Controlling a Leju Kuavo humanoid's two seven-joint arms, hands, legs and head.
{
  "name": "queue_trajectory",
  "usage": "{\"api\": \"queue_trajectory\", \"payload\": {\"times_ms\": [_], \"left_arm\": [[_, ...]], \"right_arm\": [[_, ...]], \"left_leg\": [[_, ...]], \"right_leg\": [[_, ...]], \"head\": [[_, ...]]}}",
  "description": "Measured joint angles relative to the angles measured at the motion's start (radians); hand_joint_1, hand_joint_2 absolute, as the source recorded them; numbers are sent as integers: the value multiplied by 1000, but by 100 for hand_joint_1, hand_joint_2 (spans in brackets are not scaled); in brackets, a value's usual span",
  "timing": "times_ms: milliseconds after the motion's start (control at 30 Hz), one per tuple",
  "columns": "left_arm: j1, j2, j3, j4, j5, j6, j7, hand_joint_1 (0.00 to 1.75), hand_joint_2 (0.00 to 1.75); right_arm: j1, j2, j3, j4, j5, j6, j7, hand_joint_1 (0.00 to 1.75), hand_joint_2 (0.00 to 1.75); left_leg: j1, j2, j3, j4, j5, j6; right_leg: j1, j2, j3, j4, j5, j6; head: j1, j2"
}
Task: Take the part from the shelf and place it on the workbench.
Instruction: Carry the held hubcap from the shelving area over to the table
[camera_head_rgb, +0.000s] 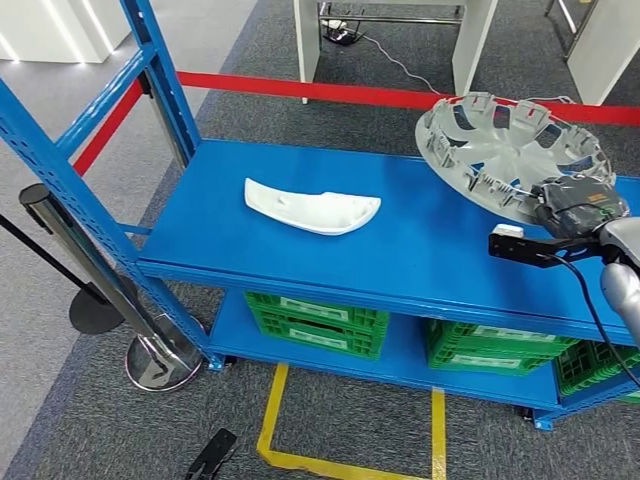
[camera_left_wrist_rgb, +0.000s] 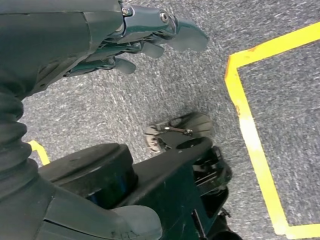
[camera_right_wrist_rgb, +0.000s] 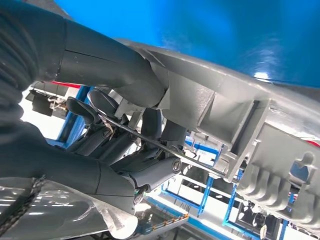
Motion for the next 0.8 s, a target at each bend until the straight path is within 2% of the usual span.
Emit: {"api": "queue_trajectory", "payload": {"times_ms": [67, 100, 133, 200, 233, 267, 367, 433, 467, 500, 567, 600, 633, 667, 733, 767, 800], "left_arm": [[0, -1, 2, 0, 5, 8, 0, 0, 175], [0, -1, 3, 0, 7, 15, 1, 0, 175], [0, -2, 3, 0, 7, 23, 2, 0, 175], [-1, -2, 5, 0, 7, 40, 5, 0, 175], [-2, -3, 6, 0, 7, 46, 8, 0, 175], [-3, -4, 7, 0, 6, 52, 11, 0, 175], [-5, -8, 8, 0, 3, 61, 23, 0, 175], [-6, -13, 9, 0, 0, 64, 26, 0, 175], [-7, -15, 9, 0, -1, 65, 27, 0, 175], [-9, -17, 9, 0, -2, 65, 27, 0, 175], [-12, -20, 9, 0, -2, 64, 31, 0, 175], [-12, -22, 9, 0, -2, 63, 35, 0, 175], [-12, -22, 10, 0, -1, 62, 38, 0, 175], [-13, -23, 10, 0, 0, 64, 41, 0, 175], [-17, -24, 10, 0, 4, 70, 48, 0, 175], [-19, -25, 11, 0, 6, 74, 54, 0, 175], [-21, -25, 11, 0, 9, 77, 59, 0, 175]], "right_arm": [[13, -5, -4, -16, 11, -29, 9, 175, 175], [23, -8, -9, -28, 21, -54, 15, 175, 175], [35, -11, -14, -42, 31, -81, 22, 175, 175], [63, -19, -31, -82, 58, -138, 36, 175, 175], [77, -23, -42, -103, 73, -163, 44, 175, 175], [91, -26, -54, -126, 88, -187, 50, 175, 175], [136, -35, -91, -180, 130, -249, 63, 175, 175], [170, -40, -122, -212, 159, -296, 69, 175, 175], [185, -41, -139, -225, 173, -323, 73, 175, 175], [201, -41, -155, -236, 184, -348, 77, 175, 175], [232, -41, -184, -255, 201, -383, 84, 175, 175], [247, -41, -198, -263, 207, -392, 84, 175, 175], [259, -40, -210, -271, 212, -397, 82, 175, 175], [268, -40, -221, -278, 217, -399, 80, 175, 175], [278, -38, -244, -293, 220, -400, 69, 175, 175], [282, -35, -257, -302, 216, -402, 59, 175, 175], [288, -29, -270, -310, 207, -403, 47, 175, 175]], "left_leg": [[4, 0, -57, 124, -48, -6], [5, 0, -72, 154, -49, -6], [5, 0, -69, 147, -31, -4], [5, 0, -21, 32, 46, 4], [3, 0, 5, -29, 76, 10], [1, 0, 26, -77, 93, 14], [-2, -2, 40, -115, 84, 23], [2, -3, 47, -129, 84, 31], [5, -4, 50, -135, 86, 36], [6, -5, 52, -139, 88, 39], [4, -6, 52, -139, 88, 43], [3, -7, 53, -139, 88, 44], [2, -7, 53, -138, 88, 44], [2, -7, 54, -138, 87, 44], [0, -7, 53, -133, 85, 40], [-2, -8, 50, -129, 85, 36], [-4, -8, 46, -125, 86, 31]], "right_leg": [[0, 0, 2, 1, -2, -3], [1, 1, 3, 1, -3, -3], [1, 1, 6, 1, -4, -3], [1, 3, 14, 1, -9, -1], [2, 4, 16, 0, -11, 2], [3, 5, 16, 0, -12, 5], [5, 2, 11, -4, -9, 19], [6, -1, 2, 9, -24, 28], [6, -1, -12, 39, -44, 31], [6, -1, -37, 91, -72, 32], [7, -1, -102, 224, -124, 35], [7, -1, -125, 267, -132, 35], [7, -1, -131, 274, -121, 35], [7, -1, -116, 238, -91, 34], [8, -2, -47, 101, -24, 31], [8, -2, -17, 44, -5, 29], [9, -2, 1, 11, 2, 26]], "head": [[-1, 0], [-2, 0], [-2, 0], [-2, 0], [-1, 0], [-2, 0], [-5, 0], [-3, 0], [-2, 0], [-1, 0], [1, 0], [0, 0], [1, 0], [1, 0], [1, 0], [1, 0], [0, 0]]}}
